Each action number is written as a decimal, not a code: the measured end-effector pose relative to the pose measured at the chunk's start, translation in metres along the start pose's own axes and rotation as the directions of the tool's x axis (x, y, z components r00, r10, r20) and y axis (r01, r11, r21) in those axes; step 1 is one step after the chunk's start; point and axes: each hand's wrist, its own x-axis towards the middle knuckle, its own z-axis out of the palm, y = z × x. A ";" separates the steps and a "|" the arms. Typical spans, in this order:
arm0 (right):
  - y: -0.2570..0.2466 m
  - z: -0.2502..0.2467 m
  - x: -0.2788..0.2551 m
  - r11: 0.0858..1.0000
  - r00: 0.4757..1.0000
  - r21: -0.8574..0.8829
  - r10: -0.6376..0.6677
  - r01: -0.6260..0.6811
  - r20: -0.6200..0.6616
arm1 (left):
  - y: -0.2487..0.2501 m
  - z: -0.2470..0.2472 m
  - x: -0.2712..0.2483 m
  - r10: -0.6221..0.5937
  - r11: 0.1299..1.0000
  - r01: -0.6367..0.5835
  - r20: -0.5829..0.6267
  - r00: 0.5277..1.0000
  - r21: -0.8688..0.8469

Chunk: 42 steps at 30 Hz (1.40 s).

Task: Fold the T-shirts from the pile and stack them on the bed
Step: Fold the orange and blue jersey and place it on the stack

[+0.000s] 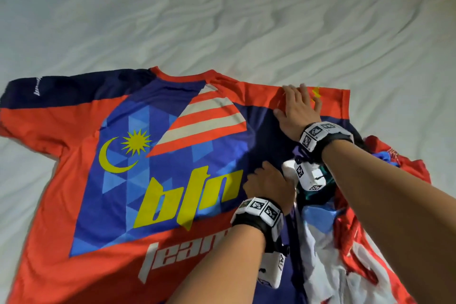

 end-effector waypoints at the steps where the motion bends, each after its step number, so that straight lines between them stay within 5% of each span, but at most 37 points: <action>1: -0.001 0.002 0.004 1.000 1.000 -0.016 0.010 -0.011 -0.017 | -0.001 -0.003 0.001 0.012 1.000 -0.012 0.013 1.000 -0.002; 6: -0.001 -0.002 0.016 0.994 0.992 -0.077 0.074 -0.082 -0.103 | -0.018 -0.015 -0.001 0.136 0.991 -0.134 0.067 0.988 -0.027; 9: -0.004 -0.009 0.015 0.998 0.989 -0.011 0.064 -0.066 -0.130 | -0.031 -0.026 -0.007 0.146 0.956 -0.134 0.030 0.989 -0.262; 14: -0.029 -0.027 0.013 0.993 0.979 0.119 0.029 -0.004 -0.202 | -0.066 -0.037 -0.021 0.026 0.819 -0.059 -0.065 0.998 -0.571; 20: -0.085 -0.021 0.024 0.987 0.973 0.109 -0.092 0.116 -0.210 | -0.117 -0.051 -0.017 -0.094 0.744 -0.007 -0.115 0.989 -0.668; 28: -0.137 0.012 0.042 0.988 0.980 0.032 -0.145 0.150 -0.135 | -0.151 -0.063 -0.015 -0.120 0.812 0.007 -0.155 0.981 -0.583; 32: -0.139 0.017 0.033 0.993 0.986 0.024 -0.113 0.117 -0.125 | -0.146 -0.066 -0.023 -0.024 0.951 -0.059 -0.264 0.964 -0.303; 39: -0.115 0.029 -0.070 0.981 0.970 0.154 -0.082 0.119 -0.231 | -0.173 -0.056 -0.041 0.162 0.987 -0.158 -0.370 0.915 0.042; 42: -0.098 0.051 -0.135 0.981 0.979 0.170 -0.055 0.089 -0.195 | -0.196 -0.047 -0.074 0.263 0.953 -0.203 -0.281 0.923 0.227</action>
